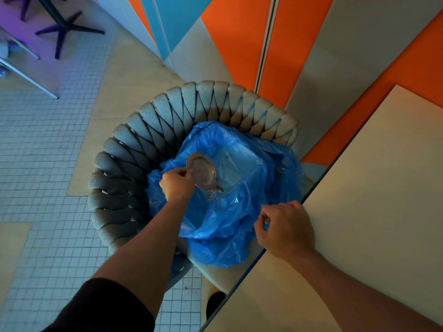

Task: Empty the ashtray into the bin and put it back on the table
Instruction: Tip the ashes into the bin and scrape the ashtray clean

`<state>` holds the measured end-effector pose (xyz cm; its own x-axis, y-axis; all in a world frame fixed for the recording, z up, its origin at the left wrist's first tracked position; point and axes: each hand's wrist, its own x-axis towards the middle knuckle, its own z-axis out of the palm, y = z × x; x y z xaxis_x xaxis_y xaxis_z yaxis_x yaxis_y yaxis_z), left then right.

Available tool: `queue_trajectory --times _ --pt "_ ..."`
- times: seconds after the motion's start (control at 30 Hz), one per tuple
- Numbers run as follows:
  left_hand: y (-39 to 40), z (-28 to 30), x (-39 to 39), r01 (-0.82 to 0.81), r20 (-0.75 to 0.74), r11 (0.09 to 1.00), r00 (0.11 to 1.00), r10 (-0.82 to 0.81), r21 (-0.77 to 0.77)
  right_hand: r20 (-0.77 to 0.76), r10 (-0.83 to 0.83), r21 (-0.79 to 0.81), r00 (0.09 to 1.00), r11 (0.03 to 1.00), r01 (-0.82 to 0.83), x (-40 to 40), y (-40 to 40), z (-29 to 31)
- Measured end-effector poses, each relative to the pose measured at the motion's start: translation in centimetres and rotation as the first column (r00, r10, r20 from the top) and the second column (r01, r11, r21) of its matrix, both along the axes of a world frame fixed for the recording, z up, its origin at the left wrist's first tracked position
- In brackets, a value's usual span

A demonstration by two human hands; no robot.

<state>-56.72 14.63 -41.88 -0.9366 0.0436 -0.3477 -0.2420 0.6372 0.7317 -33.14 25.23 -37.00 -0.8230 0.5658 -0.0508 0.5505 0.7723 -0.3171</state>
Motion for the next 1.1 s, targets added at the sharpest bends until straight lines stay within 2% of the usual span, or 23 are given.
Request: queue_trajectory --times 0.23,0.5,0.77,0.83,0.9,1.0,1.03,1.1 --pt "-0.4 -1.1 -0.4 -0.139 0.113 0.988 0.985 0.130 0.075 0.006 0.001 0.014 1.000 1.000 -0.001 0.1 0.0 -0.1" --pt "-0.4 -1.7 -1.0 -0.331 0.289 0.928 0.917 0.274 0.171 0.004 0.001 0.027 1.000 1.000 -0.001 0.1 0.0 -0.1" --pt "-0.5 -1.5 -0.6 -0.327 0.297 0.928 0.917 0.266 0.177 -0.014 0.001 0.029 1.000 1.000 0.000 0.1 0.0 -0.2" --pt "-0.5 -1.3 -0.5 -0.298 0.260 0.938 0.933 0.247 0.177 -0.013 -0.005 0.021 1.000 1.000 0.005 0.2 0.0 -0.2" --pt "-0.6 -0.9 -0.3 -0.206 0.147 0.968 0.972 0.185 0.143 -0.014 -0.008 0.019 1.000 1.000 0.008 0.2 0.0 -0.3" --pt "-0.7 -0.3 0.1 0.082 -0.105 0.997 0.991 -0.081 0.011 -0.012 -0.014 0.019 1.000 1.000 0.015 0.2 0.0 -0.4" --pt "-0.7 -0.1 0.2 0.204 -0.207 0.977 0.955 -0.214 -0.066 -0.015 -0.015 0.019 1.000 1.000 0.015 0.2 0.0 -0.5" --pt "-0.7 0.3 0.5 0.385 -0.378 0.899 0.816 -0.438 -0.210 -0.019 -0.017 0.021 1.000 1.000 0.018 0.2 0.0 -0.6"
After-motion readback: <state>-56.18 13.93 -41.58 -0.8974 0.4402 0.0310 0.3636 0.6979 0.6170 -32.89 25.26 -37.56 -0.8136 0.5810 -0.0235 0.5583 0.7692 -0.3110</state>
